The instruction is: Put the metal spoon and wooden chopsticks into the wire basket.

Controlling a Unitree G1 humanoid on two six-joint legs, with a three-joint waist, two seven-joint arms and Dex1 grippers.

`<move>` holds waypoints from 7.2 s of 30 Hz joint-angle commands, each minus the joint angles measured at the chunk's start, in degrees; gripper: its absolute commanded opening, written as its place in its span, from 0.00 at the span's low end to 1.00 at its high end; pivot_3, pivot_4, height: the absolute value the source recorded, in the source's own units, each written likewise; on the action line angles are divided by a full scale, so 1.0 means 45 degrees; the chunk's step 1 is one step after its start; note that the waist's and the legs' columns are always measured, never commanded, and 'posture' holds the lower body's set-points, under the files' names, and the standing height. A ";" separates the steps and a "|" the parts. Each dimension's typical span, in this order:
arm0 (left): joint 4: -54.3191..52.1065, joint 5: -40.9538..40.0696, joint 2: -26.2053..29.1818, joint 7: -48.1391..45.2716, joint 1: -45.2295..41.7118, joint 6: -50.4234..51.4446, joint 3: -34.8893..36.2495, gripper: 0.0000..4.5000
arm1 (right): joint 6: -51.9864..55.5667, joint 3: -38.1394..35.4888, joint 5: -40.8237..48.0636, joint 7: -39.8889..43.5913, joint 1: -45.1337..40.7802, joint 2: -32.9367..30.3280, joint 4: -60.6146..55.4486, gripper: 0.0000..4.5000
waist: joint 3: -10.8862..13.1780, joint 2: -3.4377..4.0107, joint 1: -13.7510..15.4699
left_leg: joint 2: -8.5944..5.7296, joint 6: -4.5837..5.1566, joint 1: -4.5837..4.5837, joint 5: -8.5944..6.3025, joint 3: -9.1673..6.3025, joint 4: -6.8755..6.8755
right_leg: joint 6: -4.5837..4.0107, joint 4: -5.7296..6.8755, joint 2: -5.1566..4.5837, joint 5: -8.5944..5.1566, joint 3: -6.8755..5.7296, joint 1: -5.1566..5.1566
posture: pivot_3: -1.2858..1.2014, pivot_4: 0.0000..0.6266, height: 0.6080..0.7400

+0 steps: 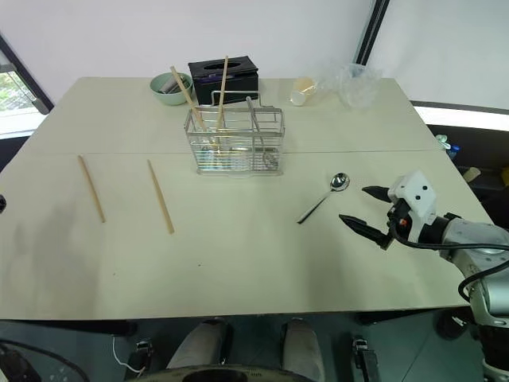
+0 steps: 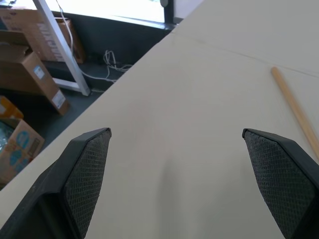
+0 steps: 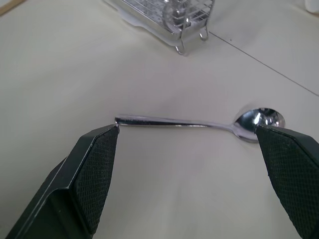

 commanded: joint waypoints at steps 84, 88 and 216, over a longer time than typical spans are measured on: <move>-0.3967 -0.6989 0.3222 -0.8542 -0.3406 -0.2061 -0.7545 1.00 | -1.5570 1.0244 -1.1804 0.4022 -1.5623 0.3537 1.9853 0.01 | 0.0053 0.0062 -0.0731 | 0.0012 -0.0001 0.0068 0.0036 0.0003 -0.0020 | 0.0027 0.0055 0.0110 0.0036 0.0020 0.0012 | 0.52 0.24 0.31; -0.3748 -0.6810 0.3203 -0.8629 -0.3611 -0.2244 -0.7603 1.00 | -1.5451 0.9372 -1.0728 0.4658 -1.5474 0.3514 1.9536 0.01 | 0.0052 0.0060 -0.0740 | 0.0012 -0.0001 0.0068 0.0036 0.0004 -0.0021 | 0.0028 0.0055 0.0110 0.0036 0.0020 0.0014 | 0.52 0.24 0.31; 0.6071 -0.3642 -0.4140 -0.1439 -1.1295 -0.7866 -0.4880 0.02 | 0.3802 0.1553 0.5531 -0.2830 -0.4152 0.0616 -0.4453 1.00 | -0.0048 -0.0110 0.0028 | -0.0008 0.0014 -0.0024 0.0029 -0.0006 0.0016 | 0.0055 0.0014 -0.0002 0.0081 -0.0064 -0.0039 | 0.52 0.24 0.31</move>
